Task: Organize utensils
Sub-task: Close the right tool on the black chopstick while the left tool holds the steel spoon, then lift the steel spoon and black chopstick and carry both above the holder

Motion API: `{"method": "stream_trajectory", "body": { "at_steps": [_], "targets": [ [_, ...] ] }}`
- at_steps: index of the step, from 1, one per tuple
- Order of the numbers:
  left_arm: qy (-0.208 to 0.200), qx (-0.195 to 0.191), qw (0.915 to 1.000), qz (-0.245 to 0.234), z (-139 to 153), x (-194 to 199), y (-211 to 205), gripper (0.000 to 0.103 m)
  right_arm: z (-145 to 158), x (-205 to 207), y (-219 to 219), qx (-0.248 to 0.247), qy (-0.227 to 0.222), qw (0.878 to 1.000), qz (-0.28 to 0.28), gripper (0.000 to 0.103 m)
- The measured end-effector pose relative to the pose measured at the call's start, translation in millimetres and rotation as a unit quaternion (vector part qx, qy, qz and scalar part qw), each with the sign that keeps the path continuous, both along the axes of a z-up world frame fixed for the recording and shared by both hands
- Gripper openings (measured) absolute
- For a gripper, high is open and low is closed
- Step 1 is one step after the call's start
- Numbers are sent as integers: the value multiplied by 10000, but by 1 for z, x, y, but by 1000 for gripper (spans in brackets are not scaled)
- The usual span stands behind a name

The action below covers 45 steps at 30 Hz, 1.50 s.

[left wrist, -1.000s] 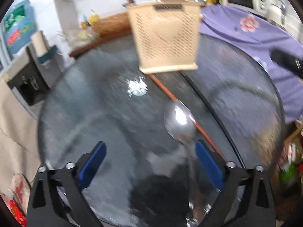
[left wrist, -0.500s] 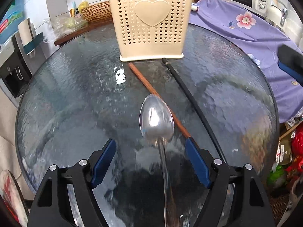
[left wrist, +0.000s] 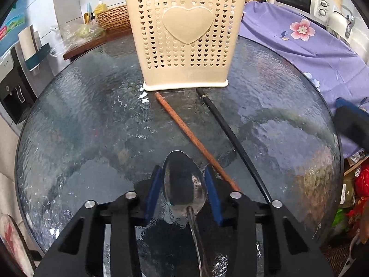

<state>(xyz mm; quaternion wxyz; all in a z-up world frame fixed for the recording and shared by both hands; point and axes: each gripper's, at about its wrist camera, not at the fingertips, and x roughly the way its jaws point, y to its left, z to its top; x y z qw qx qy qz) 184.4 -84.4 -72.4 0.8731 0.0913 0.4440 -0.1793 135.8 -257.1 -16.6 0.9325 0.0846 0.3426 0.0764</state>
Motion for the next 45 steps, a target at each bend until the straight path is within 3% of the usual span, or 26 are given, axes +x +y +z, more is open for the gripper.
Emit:
{"method": "stream_trajectory", "body": {
  "at_steps": [3, 5, 12, 21, 30, 37, 45],
  "targets": [
    [19, -73, 10000, 16, 0, 1, 3, 37, -11, 23, 16, -176, 302, 9992, 207, 82],
    [18, -87, 10000, 26, 0, 2, 5, 37, -17, 40, 25, -244, 478, 9979, 356, 72],
    [49, -190, 9998, 38, 2, 7, 16, 37, -36, 98, 55, -657, 1010, 9920, 371, 56],
    [27, -346, 9994, 56, 7, 16, 29, 37, -51, 127, 74, -1001, 1345, 9855, 273, 39],
    [-66, -377, 9992, 73, 12, 18, 31, 37, -53, 132, 91, -1222, 1275, 9837, 322, 10],
    [-193, -457, 9987, 73, 22, 19, 35, 37, -48, 130, 88, -898, 1188, 9878, 450, 8],
    [-506, -647, 9966, 24, 52, 13, 41, 37, -4, 95, 68, -371, 573, 9949, 746, 8]
  ]
}}
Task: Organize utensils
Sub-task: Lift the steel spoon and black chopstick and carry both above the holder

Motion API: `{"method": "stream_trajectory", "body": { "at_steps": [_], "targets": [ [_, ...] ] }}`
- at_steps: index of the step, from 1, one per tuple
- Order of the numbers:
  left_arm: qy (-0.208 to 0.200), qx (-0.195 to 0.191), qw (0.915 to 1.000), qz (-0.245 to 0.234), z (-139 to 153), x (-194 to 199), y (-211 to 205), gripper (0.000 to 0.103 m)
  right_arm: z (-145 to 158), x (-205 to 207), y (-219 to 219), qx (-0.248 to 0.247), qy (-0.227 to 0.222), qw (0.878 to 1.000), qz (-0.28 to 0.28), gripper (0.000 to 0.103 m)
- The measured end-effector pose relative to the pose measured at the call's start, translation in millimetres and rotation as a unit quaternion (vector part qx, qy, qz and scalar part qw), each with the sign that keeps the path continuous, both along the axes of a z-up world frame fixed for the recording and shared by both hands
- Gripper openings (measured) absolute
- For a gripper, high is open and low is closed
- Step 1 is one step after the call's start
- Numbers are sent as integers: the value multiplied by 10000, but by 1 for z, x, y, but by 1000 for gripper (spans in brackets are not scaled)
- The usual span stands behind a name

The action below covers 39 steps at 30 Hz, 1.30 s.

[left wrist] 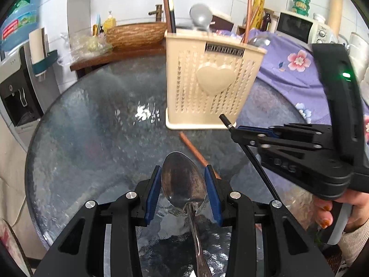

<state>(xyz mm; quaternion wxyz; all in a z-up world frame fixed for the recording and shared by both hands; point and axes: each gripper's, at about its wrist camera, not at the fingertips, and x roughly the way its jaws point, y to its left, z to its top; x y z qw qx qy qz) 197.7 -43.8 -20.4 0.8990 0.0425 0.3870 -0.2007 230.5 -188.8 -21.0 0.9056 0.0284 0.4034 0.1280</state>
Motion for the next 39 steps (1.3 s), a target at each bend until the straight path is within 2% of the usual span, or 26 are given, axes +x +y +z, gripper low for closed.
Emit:
{"method": "stream_trajectory", "body": {
  "at_steps": [7, 19, 24, 32, 39],
  "targets": [
    [-377, -131, 9992, -77, 32, -13, 2, 37, 48, -37, -20, 303, -652, 9973, 158, 8],
    [-657, -164, 9973, -278, 56, -21, -6, 37, 85, -60, -36, 538, -1082, 9923, 287, 8],
    [-832, -220, 9956, -380, 74, -22, -6, 37, 103, -68, -37, 578, -1292, 9893, 340, 8],
    [-1329, -292, 9894, -497, 120, -15, -11, 37, 136, -69, -34, 535, -1618, 9846, 401, 8],
    [-1686, -504, 9833, -464, 172, 11, -13, 37, 194, -51, -35, 521, -1968, 9781, 426, 8]
  ]
}}
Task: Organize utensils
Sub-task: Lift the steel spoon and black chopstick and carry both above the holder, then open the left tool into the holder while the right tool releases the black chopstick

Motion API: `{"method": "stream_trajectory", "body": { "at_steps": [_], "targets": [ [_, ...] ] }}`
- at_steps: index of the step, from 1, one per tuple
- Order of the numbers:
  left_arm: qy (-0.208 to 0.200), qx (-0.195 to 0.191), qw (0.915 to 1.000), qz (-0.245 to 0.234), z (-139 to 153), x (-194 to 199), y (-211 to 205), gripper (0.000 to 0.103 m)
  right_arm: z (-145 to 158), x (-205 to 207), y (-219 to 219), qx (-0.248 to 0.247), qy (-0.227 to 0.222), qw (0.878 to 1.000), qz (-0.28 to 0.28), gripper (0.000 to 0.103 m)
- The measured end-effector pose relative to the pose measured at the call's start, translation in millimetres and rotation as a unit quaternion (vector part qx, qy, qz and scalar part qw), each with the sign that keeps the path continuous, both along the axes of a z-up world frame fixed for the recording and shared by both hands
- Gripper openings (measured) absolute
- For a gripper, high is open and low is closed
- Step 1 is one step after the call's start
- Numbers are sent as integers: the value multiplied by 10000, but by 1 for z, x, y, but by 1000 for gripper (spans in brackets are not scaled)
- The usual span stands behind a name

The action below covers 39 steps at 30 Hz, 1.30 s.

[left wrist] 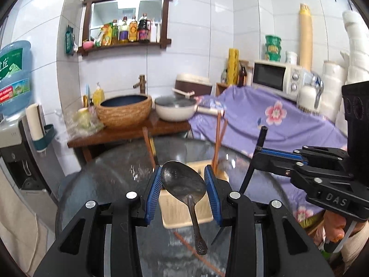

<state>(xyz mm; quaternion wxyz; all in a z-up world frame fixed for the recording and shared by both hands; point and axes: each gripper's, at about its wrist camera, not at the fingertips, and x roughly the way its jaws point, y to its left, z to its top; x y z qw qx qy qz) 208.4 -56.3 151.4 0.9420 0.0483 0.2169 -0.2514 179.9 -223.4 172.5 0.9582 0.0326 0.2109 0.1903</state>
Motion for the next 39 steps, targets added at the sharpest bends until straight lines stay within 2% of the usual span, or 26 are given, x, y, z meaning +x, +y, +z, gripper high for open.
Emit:
{"method": "stream_trajectory", "body": {
  "at_steps": [7, 12, 14, 18, 21, 25, 33, 39],
  "targets": [
    [-358, -163, 9991, 173, 39, 41, -12, 37, 60, 29, -12, 61, -315, 9992, -233, 8],
    [-522, -272, 9977, 335, 44, 67, -19, 37, 85, 45, -19, 73, -531, 9975, -462, 8],
    [-521, -309, 9974, 382, 40, 77, -22, 37, 86, 51, -18, -13, -602, 9966, -560, 8],
    [-433, -248, 9972, 554, 13, 94, -28, 37, 67, 65, -17, -159, -542, 9959, -702, 8],
    [-324, -292, 9968, 673, -9, 104, -27, 37, 44, 71, -16, -352, -605, 9940, -836, 8],
    [-237, -330, 9958, 816, -37, 111, -26, 37, 11, 80, -17, -373, -438, 9944, -887, 8],
    [38, -252, 9970, 730, -67, 111, -31, 37, -34, 94, -20, -326, -11, 9955, -893, 8],
    [187, -91, 9974, 694, -85, 110, -34, 37, -45, 94, -21, -327, 14, 9951, -928, 8]
  ]
}}
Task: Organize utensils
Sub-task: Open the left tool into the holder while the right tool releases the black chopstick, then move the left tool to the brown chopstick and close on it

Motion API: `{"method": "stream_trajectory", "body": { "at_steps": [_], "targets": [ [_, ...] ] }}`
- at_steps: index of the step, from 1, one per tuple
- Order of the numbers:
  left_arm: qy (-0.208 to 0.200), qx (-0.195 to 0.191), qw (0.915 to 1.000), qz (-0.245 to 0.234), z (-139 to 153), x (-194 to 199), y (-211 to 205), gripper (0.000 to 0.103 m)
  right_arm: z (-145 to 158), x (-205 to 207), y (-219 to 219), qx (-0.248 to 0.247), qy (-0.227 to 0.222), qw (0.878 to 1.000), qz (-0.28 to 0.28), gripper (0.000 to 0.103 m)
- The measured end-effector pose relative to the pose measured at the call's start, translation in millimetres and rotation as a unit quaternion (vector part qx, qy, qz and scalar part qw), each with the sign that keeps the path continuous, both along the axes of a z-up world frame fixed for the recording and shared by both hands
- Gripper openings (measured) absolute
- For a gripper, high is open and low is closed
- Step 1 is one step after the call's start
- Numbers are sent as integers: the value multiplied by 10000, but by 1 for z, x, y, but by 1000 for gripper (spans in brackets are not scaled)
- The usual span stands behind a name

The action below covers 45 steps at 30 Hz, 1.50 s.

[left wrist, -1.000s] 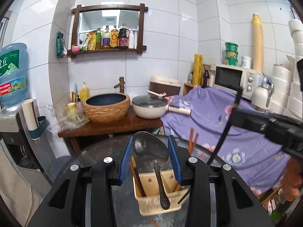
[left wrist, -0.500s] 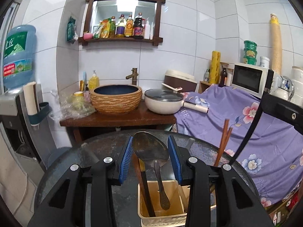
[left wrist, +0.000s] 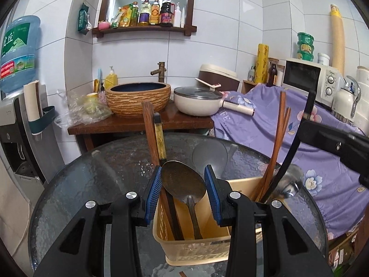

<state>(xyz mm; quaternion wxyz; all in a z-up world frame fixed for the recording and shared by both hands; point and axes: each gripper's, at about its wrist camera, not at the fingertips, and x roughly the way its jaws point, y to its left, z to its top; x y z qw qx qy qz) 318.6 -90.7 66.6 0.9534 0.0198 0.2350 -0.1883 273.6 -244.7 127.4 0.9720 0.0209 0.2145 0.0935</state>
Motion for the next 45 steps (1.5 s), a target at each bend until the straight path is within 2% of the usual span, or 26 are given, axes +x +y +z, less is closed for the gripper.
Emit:
{"method": "stream_trajectory", "body": {
  "at_steps": [5, 7, 8, 11, 15, 18, 19, 22, 25, 27, 29, 32, 35, 38, 45],
  "targets": [
    [32, 37, 10000, 32, -6, 0, 1, 38, 0, -1, -3, 22, -94, 10000, -2, 8],
    [13, 17, 10000, 29, -4, -2, 3, 46, 1, -1, -4, 33, -114, 9999, -13, 10],
    [-15, 12, 10000, 34, -3, -4, 4, 49, 1, -2, -5, 34, -128, 9999, -26, 16],
    [-152, -94, 9998, 25, 6, -14, 11, 59, 3, -7, -10, 187, -223, 9996, -1, 56],
    [-354, -285, 9989, 127, 16, -33, 26, 74, 6, -18, -15, 244, -384, 9989, -130, 56],
    [-310, -312, 9986, 303, 13, -51, 37, 83, 4, -29, -19, 351, -371, 9987, -93, 57],
    [-229, -309, 9986, 364, 9, -58, 42, 88, 2, -34, -19, 340, -374, 9986, -125, 57],
    [216, -81, 9987, 452, -12, -71, 47, 90, -9, -53, -19, 262, -305, 9989, -221, 59],
    [834, 406, 9952, 321, -44, -80, 36, 90, -30, -71, -16, 229, 5, 9994, -273, 60],
    [1242, 590, 9901, 271, -70, -83, 27, 88, -44, -79, -12, 245, 180, 9994, -180, 60],
    [1601, 547, 9854, 189, -90, -81, 22, 80, -60, -88, -7, 162, 352, 9991, -161, 60],
    [1928, 633, 9789, 236, -109, -73, 14, 62, -78, -101, -3, 104, 538, 9984, -142, 60],
    [2239, 619, 9723, 269, -121, -60, 8, 53, -93, -108, -4, 197, 732, 9971, -117, 60],
    [2426, 671, 9673, 324, -130, -49, 1, 42, -103, -113, -8, 280, 874, 9956, -173, 61],
    [2539, 826, 9626, 469, -132, -38, -5, 31, -123, -119, -14, 480, 1150, 9919, -230, 61]
  ]
}}
